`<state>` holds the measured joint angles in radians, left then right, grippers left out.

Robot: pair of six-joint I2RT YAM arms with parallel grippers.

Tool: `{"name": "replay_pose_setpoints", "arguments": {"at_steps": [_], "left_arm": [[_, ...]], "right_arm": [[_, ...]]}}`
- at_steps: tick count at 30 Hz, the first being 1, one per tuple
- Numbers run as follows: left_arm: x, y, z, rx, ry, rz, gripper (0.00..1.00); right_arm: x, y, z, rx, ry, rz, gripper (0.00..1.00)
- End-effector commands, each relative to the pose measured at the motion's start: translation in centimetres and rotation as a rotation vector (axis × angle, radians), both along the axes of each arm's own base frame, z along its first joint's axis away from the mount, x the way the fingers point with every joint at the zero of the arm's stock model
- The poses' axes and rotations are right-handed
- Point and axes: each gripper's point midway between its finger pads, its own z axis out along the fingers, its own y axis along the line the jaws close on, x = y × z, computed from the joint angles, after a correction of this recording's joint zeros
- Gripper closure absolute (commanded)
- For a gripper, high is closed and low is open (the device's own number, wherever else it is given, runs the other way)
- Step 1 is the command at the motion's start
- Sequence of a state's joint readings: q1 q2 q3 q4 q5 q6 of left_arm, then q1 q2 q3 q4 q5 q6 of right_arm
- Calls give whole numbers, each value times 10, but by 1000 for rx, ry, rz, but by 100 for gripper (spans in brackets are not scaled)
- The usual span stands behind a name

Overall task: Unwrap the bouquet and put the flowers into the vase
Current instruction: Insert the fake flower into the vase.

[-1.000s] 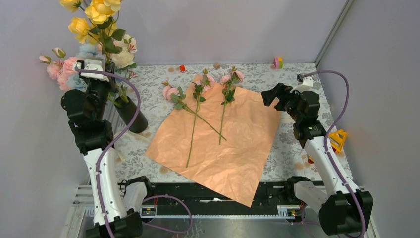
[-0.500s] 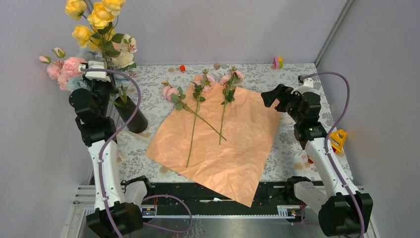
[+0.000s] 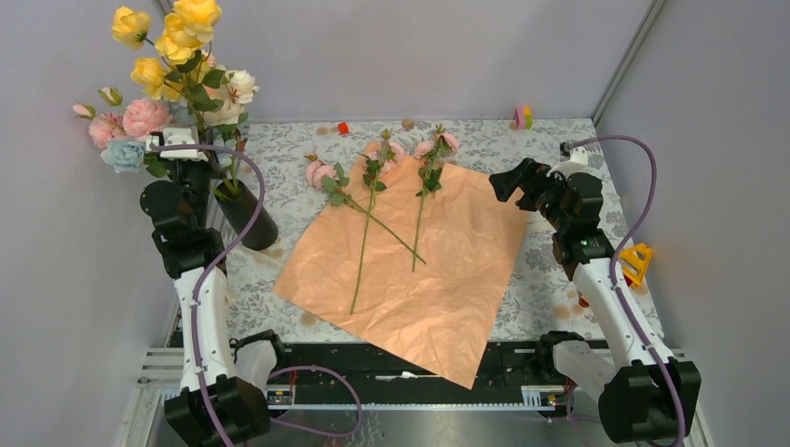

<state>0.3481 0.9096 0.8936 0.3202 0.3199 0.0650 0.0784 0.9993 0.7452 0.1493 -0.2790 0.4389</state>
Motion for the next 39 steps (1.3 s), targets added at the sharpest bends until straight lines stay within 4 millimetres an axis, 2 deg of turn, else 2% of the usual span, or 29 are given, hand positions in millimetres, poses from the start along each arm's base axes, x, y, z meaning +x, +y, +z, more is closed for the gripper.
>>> {"name": "replay_pose_setpoints", "arguments": {"at_steps": [1,4,9,13,20,39], "left_arm": [[0,-4,-18,-99,48,-31,100],[-7,-6,-9,-106,31,-26,100],[-23,-15,21,-91,-1,-46,100],[-33,-12,39,-69,-14,-7,100],[-36,6,38,-28,-6,97,100],[-54,10,76,-17,-203,142,100]], "right_arm": [[1,2,15,19,-54,11,0],[1,3,14,28,-49,17,1],[0,6,14,40,-43,31,0],[1,9,13,54,-34,45,1],[0,14,18,74,-44,70,0],[-4,16,26,73,-63,88,0]]}}
